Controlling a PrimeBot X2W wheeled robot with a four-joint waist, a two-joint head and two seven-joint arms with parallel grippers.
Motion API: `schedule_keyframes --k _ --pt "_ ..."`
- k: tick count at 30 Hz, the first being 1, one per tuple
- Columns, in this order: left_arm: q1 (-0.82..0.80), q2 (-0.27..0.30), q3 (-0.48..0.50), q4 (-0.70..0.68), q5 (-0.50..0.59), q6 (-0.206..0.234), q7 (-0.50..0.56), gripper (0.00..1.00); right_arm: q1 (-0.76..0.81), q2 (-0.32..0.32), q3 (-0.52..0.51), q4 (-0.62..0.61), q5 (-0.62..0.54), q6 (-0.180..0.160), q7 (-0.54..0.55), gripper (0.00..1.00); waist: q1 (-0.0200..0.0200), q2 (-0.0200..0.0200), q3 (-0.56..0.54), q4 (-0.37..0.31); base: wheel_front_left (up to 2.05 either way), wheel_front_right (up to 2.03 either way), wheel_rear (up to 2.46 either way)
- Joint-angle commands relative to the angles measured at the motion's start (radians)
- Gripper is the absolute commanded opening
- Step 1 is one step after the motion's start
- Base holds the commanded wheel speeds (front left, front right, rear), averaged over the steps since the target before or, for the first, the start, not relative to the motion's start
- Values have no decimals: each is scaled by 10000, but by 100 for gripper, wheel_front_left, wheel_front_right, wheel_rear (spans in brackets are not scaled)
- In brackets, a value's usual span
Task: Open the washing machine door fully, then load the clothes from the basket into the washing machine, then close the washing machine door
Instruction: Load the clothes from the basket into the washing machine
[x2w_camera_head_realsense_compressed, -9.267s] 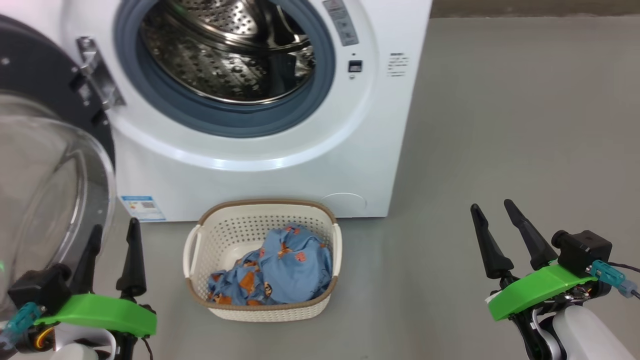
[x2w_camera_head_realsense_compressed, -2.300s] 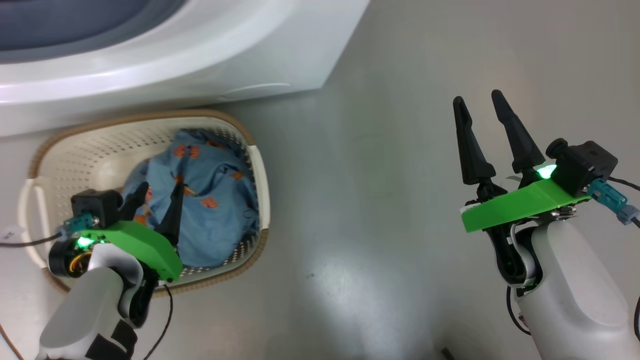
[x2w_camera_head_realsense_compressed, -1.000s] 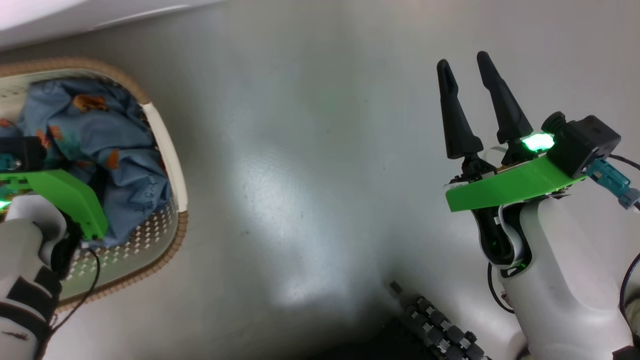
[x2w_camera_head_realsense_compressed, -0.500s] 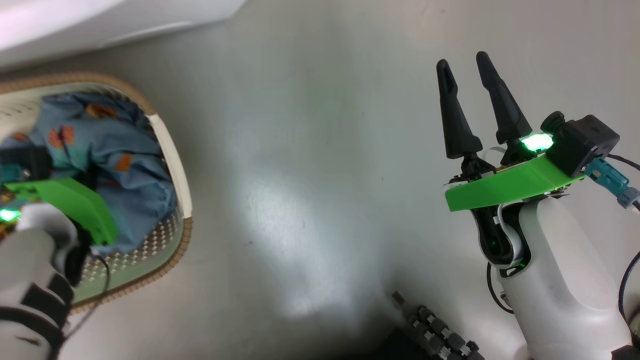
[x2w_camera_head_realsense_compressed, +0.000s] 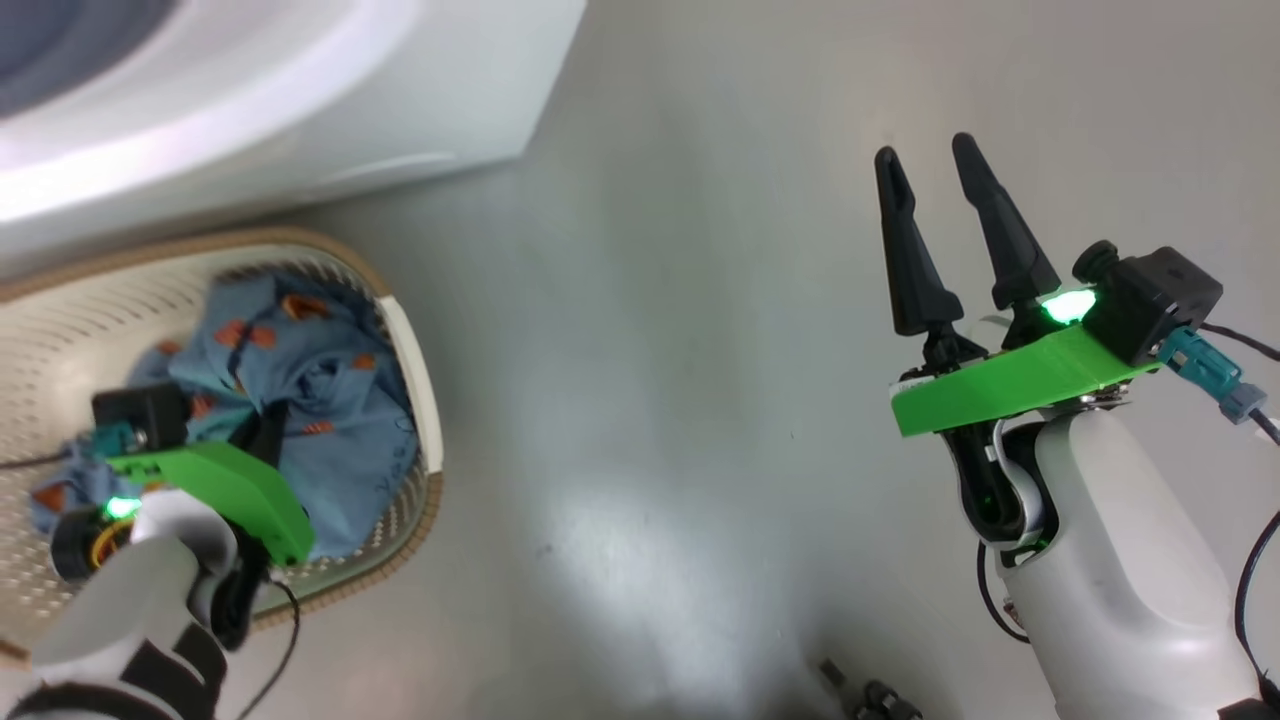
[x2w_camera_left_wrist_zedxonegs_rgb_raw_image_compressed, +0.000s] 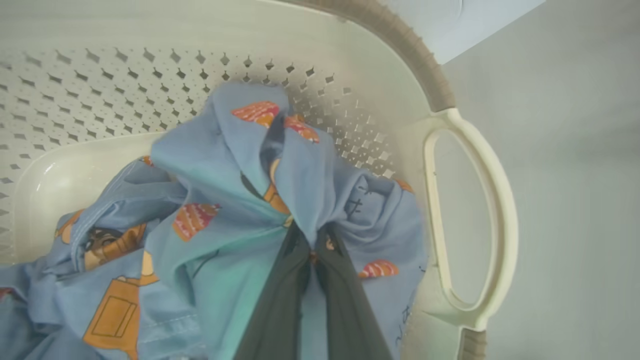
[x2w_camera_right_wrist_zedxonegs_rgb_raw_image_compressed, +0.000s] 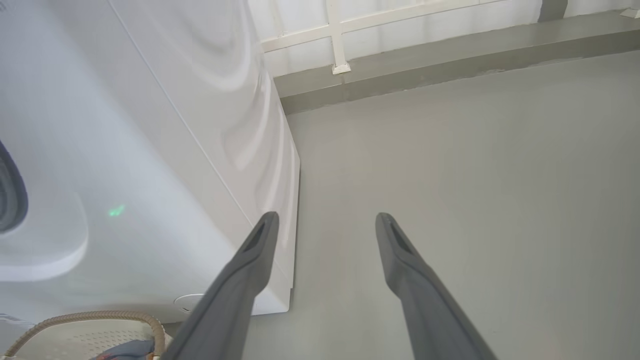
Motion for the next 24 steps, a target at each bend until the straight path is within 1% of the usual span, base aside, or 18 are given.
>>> schedule_keyframes --k 1,14,15,17,19,24 --pt "336 258 140 -188 -110 6 -165 0 489 -5 100 -125 -107 46 -92 100 1 0 -784 333 0 0 0" --pt "1290 236 -178 -1449 -555 6 -793 0 1081 -258 38 337 48 46 -92 100 1 0 -2838 1055 0 0 0" --pt "1290 236 -178 -1449 -555 6 -793 0 1081 -258 38 337 48 46 -92 100 1 0 -2838 1055 0 0 0" --pt "1432 247 -6 -1624 -571 6 -818 0 1206 -306 15 377 96 46 -92 100 1 0 -3147 1126 0 0 0" --pt "1561 263 392 -1929 -435 6 -825 0 1355 -354 -37 403 143 46 -92 100 1 0 -3435 1212 0 0 0" --pt "2154 210 1604 -2835 391 6 -828 0 1720 -497 -99 491 223 46 -92 100 1 0 -4081 1445 0 0 0"
